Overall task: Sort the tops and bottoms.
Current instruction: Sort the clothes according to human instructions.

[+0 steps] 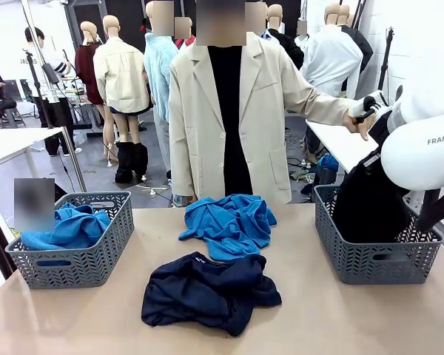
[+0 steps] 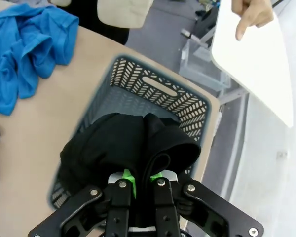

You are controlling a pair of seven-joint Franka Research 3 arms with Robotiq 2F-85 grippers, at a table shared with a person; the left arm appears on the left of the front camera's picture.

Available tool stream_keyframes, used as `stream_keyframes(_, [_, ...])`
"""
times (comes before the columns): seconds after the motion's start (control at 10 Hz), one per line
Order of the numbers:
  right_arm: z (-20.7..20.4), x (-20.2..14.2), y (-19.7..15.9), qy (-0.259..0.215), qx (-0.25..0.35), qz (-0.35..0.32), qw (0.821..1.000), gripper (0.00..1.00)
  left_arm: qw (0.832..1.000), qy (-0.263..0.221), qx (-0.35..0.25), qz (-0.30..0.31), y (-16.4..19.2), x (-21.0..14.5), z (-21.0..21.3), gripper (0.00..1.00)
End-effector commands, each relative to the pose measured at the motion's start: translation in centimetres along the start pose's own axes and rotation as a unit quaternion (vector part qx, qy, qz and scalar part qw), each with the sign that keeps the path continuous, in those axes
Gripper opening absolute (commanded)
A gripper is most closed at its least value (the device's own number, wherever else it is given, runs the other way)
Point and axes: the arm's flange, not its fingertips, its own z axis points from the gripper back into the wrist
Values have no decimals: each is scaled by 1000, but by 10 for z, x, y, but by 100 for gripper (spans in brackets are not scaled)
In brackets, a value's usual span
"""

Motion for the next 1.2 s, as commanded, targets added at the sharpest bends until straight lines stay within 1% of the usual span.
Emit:
stream_keyframes(0.0, [4,4,-2,4,1,3,1000,0,1000,3,-1,2,0,1,1,100])
stream_keyframes(0.4, [1,1,-1,2,0,0,1000,0,1000,3,-1,2,0,1,1,100])
stream_keyframes(0.5, [-26,8,3,23,7,8,1000,0,1000,3,-1,2,0,1,1,100])
stream_keyframes(0.6, [-57,2,11,65,12,25,998,0,1000,3,-1,2,0,1,1,100])
stream_keyframes(0.7, [-78,-8,13,96,-5,18,995,0,1000,3,-1,2,0,1,1,100])
stream_keyframes(0.8, [-93,-20,14,124,-8,14,992,0,1000,3,-1,2,0,1,1,100])
stream_keyframes(0.9, [-106,-31,16,147,9,3,989,0,1000,3,-1,2,0,1,1,100])
stream_keyframes(1.0, [-117,-36,15,155,12,-2,988,0,1000,3,-1,2,0,1,1,100])
stream_keyframes(1.1, [-116,-35,13,158,17,-6,987,0,1000,3,-1,2,0,1,1,100])
